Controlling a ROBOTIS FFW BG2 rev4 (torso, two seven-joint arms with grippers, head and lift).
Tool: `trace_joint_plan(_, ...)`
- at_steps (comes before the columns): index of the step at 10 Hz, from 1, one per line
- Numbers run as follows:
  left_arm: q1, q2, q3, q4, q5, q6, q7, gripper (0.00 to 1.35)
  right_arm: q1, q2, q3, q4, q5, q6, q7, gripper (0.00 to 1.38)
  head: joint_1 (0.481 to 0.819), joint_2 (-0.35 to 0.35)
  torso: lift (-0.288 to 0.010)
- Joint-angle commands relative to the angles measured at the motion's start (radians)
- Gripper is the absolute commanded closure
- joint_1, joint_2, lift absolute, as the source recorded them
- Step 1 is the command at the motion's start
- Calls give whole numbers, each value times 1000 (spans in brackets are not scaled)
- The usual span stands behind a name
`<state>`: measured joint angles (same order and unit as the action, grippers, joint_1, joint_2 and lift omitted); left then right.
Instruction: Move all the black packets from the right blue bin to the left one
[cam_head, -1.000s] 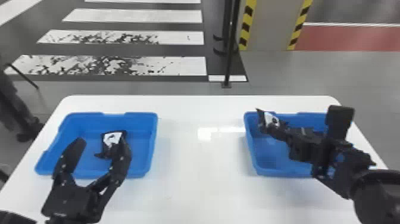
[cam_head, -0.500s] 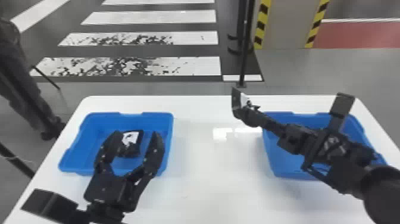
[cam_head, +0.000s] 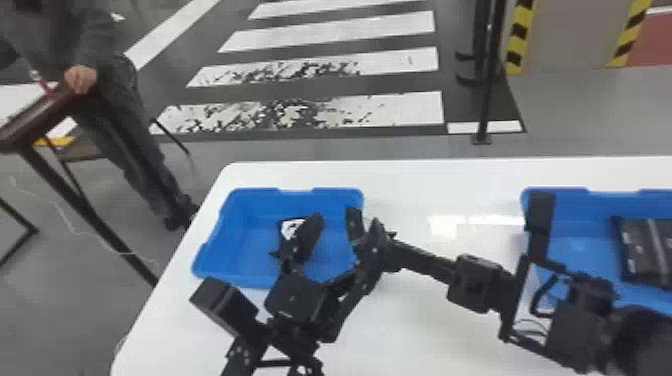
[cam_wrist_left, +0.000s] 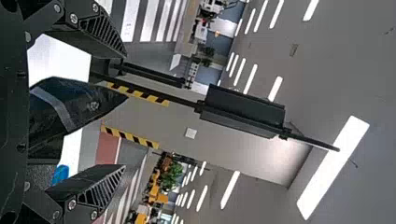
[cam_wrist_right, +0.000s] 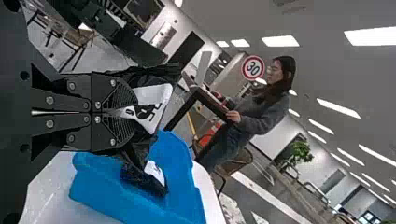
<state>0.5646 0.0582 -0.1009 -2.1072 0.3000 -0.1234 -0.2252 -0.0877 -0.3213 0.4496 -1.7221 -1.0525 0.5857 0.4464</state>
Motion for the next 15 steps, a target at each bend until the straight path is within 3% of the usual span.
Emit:
trace_joint_plan(1,0,0,1,0,1,10,-2,205,-11,-1,9,0,-2,-4,0,1204,695,264,-140)
trace_joint_plan(7,-5,-1,11,0,1,60,-8,220,-23,-4,75,-9,-50,-11,-2,1204,695,293,-140)
trace_joint_plan(8,-5,-3,19,0,-29,64,-8,567,-23,-5,77,-9,-54,-11,0,1204,695,303,-140)
trace_joint_plan(9,-3,-3,27,-15,-45,91,-2,1190,-23,-5,77,-9,-62,-26,0,1204,695,307,-140)
trace_joint_plan(14,-3,-4,33,-29,-83,94,0,1213,-25,-5,75,5,-90,-92,-2,1165,695,308,-140)
trace_joint_plan(15,-3,-6,33,-29,-85,89,0,1213,-23,-5,75,13,-104,-112,-2,837,695,306,-140)
